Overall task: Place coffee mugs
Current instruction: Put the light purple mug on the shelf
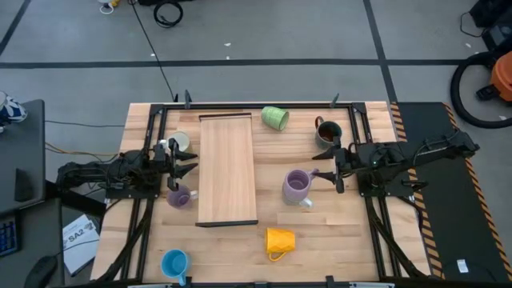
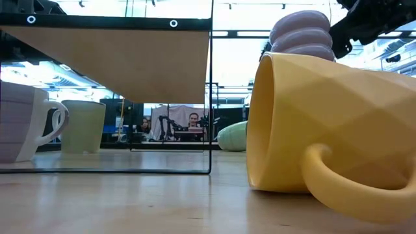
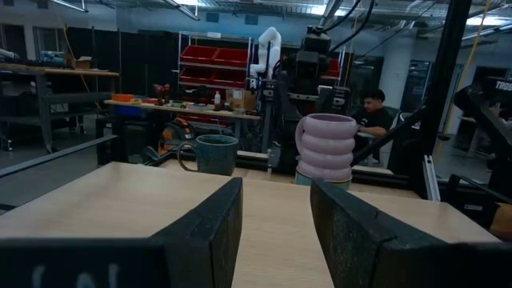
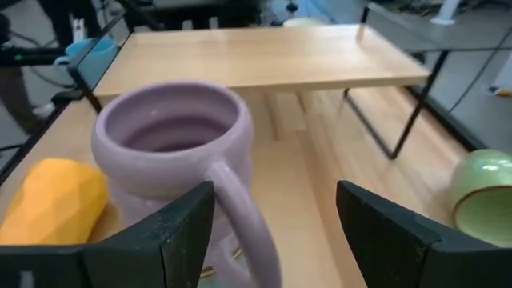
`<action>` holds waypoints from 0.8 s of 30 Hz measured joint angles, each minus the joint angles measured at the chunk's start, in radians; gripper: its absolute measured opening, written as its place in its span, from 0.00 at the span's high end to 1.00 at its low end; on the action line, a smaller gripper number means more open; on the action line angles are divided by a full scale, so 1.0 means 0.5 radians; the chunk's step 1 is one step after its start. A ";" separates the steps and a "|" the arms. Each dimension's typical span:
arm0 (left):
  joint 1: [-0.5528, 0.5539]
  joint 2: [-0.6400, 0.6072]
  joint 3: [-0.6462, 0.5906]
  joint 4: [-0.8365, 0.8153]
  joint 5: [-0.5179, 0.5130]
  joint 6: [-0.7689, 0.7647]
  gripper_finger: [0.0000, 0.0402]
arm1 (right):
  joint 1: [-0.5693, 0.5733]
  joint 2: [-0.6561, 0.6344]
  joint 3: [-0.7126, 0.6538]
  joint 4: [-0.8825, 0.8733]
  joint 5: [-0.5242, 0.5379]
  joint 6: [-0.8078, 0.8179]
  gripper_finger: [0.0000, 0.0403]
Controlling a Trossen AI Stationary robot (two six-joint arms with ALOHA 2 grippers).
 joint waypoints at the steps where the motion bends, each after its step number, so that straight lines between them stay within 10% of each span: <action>1: 0.000 0.000 0.000 0.000 0.000 0.000 0.61 | -0.015 0.014 0.000 0.000 -0.037 -0.001 0.34; 14: 0.000 0.000 0.001 0.000 -0.001 0.000 0.61 | -0.102 0.185 0.000 0.002 -0.268 -0.002 0.35; 24: 0.000 0.000 0.000 0.000 0.000 0.000 0.61 | -0.104 0.259 0.002 0.013 -0.268 -0.084 0.55</action>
